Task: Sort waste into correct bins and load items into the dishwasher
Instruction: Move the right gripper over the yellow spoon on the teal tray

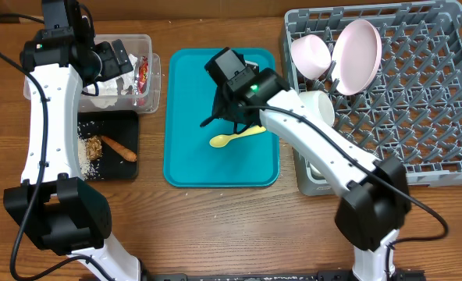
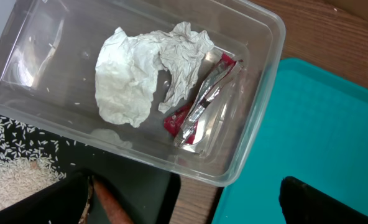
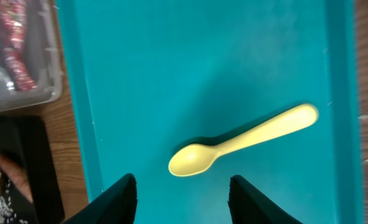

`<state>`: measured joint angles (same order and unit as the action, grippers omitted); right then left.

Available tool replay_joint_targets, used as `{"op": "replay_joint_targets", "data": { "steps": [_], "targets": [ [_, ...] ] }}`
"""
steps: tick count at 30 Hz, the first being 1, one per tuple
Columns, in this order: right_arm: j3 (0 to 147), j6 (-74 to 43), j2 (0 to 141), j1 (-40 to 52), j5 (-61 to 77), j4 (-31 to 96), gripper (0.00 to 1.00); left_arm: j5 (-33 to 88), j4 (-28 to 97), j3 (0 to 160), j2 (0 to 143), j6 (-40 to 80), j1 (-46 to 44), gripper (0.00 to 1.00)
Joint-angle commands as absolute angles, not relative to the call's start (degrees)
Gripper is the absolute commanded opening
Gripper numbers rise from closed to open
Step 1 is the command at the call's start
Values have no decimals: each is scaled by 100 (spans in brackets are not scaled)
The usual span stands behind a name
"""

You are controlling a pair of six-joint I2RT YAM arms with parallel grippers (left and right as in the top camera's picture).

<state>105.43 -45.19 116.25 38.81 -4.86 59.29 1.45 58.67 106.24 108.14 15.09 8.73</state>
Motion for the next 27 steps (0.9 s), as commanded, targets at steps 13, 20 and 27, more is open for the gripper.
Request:
{"op": "replay_joint_targets", "data": {
  "steps": [13,20,27],
  "targets": [
    [10597,-5754,12728,3922,19,6300,48,148,5846,10742,10827,1588,856,100],
    [10265,-5902,12895,3913,14,5983,47,148,5846,10742,10827,1588,856,100],
    [9922,-6007,12903,3883,10,5398,47,148,5848,10742,10827,1588,856,100]
  ]
}}
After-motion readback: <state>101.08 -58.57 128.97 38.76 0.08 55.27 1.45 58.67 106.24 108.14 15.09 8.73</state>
